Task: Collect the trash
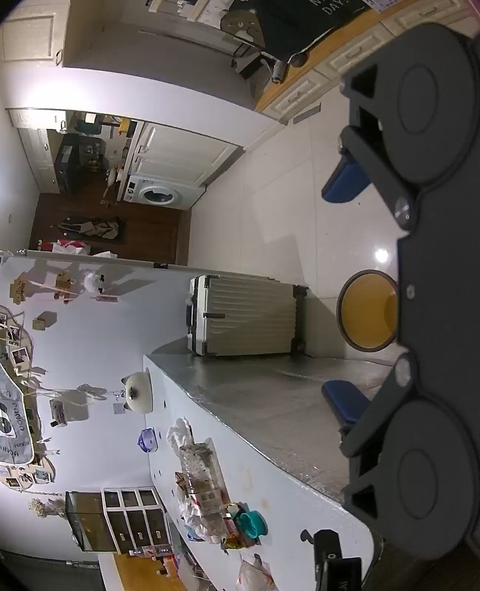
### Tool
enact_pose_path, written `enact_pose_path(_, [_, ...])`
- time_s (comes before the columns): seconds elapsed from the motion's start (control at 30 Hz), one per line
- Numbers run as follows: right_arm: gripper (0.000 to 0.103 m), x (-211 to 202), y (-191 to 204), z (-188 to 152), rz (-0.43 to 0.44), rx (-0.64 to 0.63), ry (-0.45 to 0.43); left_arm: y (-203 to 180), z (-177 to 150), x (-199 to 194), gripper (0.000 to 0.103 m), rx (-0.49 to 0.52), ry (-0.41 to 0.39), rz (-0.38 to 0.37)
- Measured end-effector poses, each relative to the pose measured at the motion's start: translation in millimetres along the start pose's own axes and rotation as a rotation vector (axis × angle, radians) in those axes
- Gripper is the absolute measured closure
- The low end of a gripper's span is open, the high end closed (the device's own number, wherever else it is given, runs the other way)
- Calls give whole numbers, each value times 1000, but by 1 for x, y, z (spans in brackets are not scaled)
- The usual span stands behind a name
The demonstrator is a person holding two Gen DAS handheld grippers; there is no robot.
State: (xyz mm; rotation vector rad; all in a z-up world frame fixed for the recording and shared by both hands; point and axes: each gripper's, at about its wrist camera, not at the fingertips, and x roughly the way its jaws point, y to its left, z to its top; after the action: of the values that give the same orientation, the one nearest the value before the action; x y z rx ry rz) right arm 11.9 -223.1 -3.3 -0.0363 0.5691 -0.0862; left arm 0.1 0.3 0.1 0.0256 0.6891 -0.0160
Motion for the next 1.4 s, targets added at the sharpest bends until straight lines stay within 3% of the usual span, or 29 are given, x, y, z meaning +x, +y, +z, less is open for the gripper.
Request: enact_pose_path(1.4, [0,1,2,0,3,6,3,-2,1,-1,0,3,-4,-3])
